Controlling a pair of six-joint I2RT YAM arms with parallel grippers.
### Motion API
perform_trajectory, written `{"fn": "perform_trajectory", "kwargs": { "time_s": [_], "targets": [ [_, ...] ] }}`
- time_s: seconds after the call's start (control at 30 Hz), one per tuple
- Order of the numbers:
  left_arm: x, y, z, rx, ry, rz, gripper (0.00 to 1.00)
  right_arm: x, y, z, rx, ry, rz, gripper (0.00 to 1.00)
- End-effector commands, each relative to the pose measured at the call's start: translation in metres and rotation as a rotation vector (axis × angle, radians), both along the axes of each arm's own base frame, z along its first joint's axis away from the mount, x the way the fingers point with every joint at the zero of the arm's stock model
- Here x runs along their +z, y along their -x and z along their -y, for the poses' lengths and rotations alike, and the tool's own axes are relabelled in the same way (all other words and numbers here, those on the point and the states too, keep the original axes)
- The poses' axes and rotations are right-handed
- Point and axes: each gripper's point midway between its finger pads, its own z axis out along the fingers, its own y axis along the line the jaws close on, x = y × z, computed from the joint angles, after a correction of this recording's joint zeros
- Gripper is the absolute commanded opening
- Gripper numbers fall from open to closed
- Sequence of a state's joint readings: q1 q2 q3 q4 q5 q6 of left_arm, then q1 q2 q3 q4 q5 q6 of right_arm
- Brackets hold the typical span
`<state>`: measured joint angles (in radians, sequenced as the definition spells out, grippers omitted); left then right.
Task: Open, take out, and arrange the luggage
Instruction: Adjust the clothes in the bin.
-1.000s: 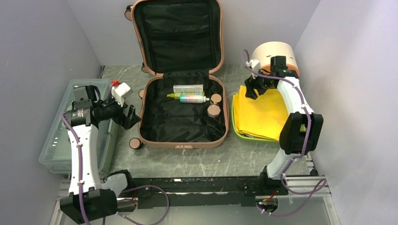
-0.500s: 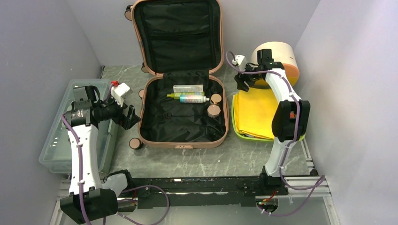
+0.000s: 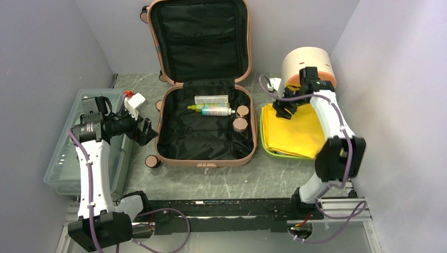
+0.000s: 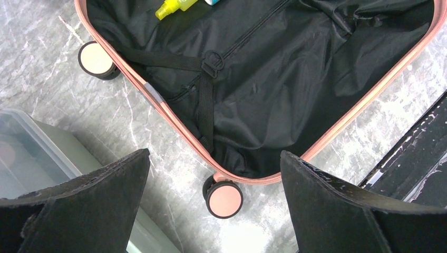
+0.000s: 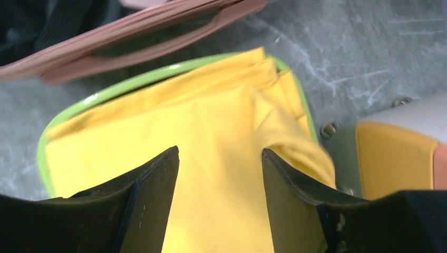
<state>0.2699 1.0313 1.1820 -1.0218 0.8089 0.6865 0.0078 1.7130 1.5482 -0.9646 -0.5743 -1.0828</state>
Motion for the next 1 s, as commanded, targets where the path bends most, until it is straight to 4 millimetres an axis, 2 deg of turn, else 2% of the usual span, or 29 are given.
{"fn": "perform_trajectory", "kwargs": {
  "time_s": [0.0, 0.17, 0.3, 0.47, 0.63, 0.73, 0.83, 0.9, 0.97],
  "targets": [
    [0.007, 0.002, 0.007, -0.019, 0.047, 0.008, 1.0, 0.003, 0.072, 0.013, 0.144, 0.114, -0.019, 0.61],
    [0.007, 0.004, 0.008, -0.019, 0.05, 0.01, 1.0, -0.025, 0.122, 0.051, 0.106, 0.247, -0.096, 0.58],
    [0.011, 0.005, 0.009, -0.023, 0.056, 0.022, 1.0, -0.028, 0.132, 0.074, 0.024, 0.278, -0.083, 0.58],
    [0.015, 0.009, 0.011, -0.021, 0.056, 0.04, 0.99, -0.037, 0.175, 0.068, 0.137, 0.241, -0.167, 0.55],
    [0.018, 0.013, 0.012, -0.02, 0.053, 0.058, 0.99, -0.054, 0.2, 0.064, 0.228, 0.246, -0.183, 0.53],
    [0.021, 0.015, 0.012, -0.024, 0.045, 0.059, 0.99, -0.064, 0.201, 0.067, 0.211, 0.26, -0.189, 0.52],
    [0.023, 0.016, 0.012, -0.027, 0.037, 0.065, 0.99, -0.064, 0.189, 0.072, 0.132, 0.271, -0.146, 0.51],
    [0.025, 0.017, 0.012, -0.026, 0.034, 0.071, 0.99, -0.056, 0.178, 0.08, 0.048, 0.278, -0.091, 0.51],
    [0.027, 0.019, 0.012, -0.026, 0.03, 0.076, 0.99, -0.039, 0.164, 0.09, -0.063, 0.263, -0.031, 0.51]
  ]
}}
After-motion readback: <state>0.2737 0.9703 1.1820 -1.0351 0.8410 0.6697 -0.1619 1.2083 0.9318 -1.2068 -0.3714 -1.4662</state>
